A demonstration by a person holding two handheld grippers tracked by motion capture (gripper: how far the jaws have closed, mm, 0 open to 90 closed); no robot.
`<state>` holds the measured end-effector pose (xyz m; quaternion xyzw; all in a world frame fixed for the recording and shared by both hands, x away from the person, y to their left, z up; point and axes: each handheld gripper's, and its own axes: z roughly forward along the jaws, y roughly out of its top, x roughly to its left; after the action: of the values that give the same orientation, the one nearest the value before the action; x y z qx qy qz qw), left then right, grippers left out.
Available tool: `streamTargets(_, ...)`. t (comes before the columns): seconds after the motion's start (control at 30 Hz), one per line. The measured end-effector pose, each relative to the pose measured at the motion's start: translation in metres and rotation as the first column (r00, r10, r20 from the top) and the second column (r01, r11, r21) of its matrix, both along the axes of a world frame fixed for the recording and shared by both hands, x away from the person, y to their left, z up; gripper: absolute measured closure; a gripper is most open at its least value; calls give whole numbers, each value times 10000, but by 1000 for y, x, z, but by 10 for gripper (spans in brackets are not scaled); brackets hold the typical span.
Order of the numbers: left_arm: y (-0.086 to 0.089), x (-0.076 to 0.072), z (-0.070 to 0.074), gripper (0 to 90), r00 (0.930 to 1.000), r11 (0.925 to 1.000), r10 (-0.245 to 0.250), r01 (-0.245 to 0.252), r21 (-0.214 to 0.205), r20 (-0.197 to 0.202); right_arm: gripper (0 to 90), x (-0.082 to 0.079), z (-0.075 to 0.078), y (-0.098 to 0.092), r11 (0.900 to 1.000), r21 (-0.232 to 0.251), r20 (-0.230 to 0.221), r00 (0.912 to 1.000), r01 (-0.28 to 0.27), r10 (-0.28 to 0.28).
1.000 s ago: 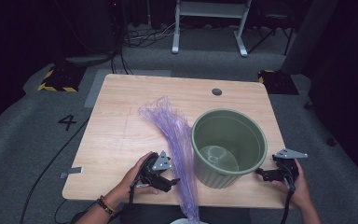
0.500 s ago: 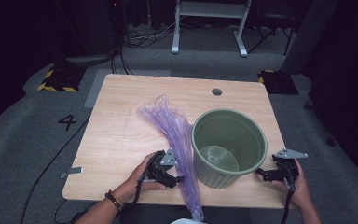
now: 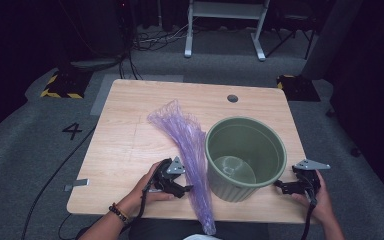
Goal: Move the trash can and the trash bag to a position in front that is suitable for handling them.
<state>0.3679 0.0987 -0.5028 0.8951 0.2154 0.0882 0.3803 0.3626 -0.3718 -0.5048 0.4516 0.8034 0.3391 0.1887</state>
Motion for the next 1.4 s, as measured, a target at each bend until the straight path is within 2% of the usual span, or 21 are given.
streamTargets(0.2,8,1,0,213,9990,9990,447,-447,-2,-8,10,0,0,0,10000,3,-1,10000,-5,5)
streamTargets(0.27,9,0,2,208,9992,9986,387,-391,-361,-133,10,0,0,0,10000,5,0,10000,-7,7)
streamTargets(0.33,9,-1,3,210,9993,9983,372,-372,-446,-11,10,0,0,0,10000,3,0,10000,-8,8)
streamTargets(0.37,8,-3,7,211,9989,9973,415,-403,-608,197,10,0,0,0,10000,5,-1,10000,-8,8)
streamTargets(0.4,7,-5,13,211,9989,9943,358,-325,-1017,312,10,0,0,0,10000,-5,-2,10000,-3,3)
streamTargets(0.5,-1,-8,21,220,9983,9888,283,-206,-1478,504,10,0,0,0,10000,5,1,10000,-9,9)
streamTargets(0.6,-11,-10,21,220,9961,9934,11,90,-1144,878,10,0,0,0,10000,6,-1,10000,-10,10)
streamTargets(0.7,-23,-2,18,240,9981,9893,-412,473,-1379,467,20,0,0,0,10000,-20,22,10000,-14,14)
streamTargets(0.77,-30,2,13,245,9979,9938,-506,543,-973,399,27,-1,0,0,10000,-17,45,10000,-39,40)
streamTargets(0.83,-30,6,8,245,9979,9962,-626,635,-591,165,42,-2,0,0,9999,22,73,9999,-113,112)
streamTargets(0.93,-31,9,1,249,9981,9982,-593,595,-61,168,48,-2,1,0,9996,77,68,9996,-264,263)
streamTargets(0.97,-32,10,1,249,9982,9982,-599,599,-40,54,51,-2,1,0,9995,86,71,9995,-299,298)
streamTargets(1.07,-31,10,0,249,9986,9986,-527,528,-94,56,92,-3,1,0,9991,100,154,9991,-403,401)
streamTargets(1.13,-28,11,0,249,9991,9990,-431,431,-109,38,169,-6,2,0,9986,136,277,9983,-517,513)
streamTargets(1.3,-16,14,0,249,9999,9998,-160,160,-112,31,164,-13,3,2,9950,358,447,9948,-927,911)
streamTargets(1.4,-8,18,0,249,10000,10000,-41,41,-73,28,155,-23,6,10,9855,473,707,9847,-1631,1595)
